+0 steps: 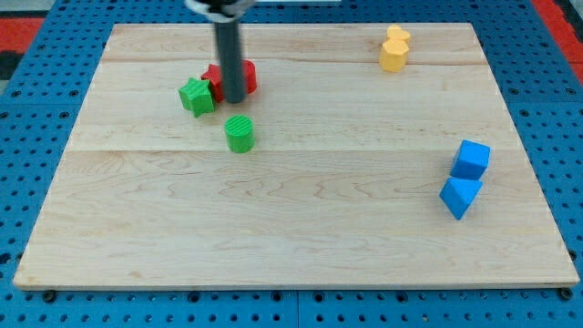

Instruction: Slide the red blocks towards the left side of the yellow blocks

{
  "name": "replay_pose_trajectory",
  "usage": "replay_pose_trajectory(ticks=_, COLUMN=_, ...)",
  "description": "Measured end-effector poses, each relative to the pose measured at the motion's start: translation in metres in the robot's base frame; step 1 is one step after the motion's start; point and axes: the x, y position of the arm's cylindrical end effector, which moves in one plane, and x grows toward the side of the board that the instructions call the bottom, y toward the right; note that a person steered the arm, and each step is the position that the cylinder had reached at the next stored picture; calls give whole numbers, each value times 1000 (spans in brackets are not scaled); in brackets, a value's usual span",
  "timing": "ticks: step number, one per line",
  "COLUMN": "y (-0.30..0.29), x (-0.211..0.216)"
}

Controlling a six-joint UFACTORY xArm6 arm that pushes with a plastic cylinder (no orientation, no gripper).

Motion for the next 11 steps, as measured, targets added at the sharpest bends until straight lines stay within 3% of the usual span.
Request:
replay_pose_trajectory(ticks=1, y=-60, x=0)
replay_pose_trajectory(ticks=3, y=-4, x=-16)
replay_pose_trajectory(ticks=5, y=-59, x=-45)
replay_pose_trajectory(ticks=6, y=-24, x=-57)
replay_pose_trajectory(ticks=7, y=27, x=-26)
replay_pose_trajectory(ticks=8, y=83, x=-26)
replay_pose_trajectory(ticks=11, y=162, x=-68)
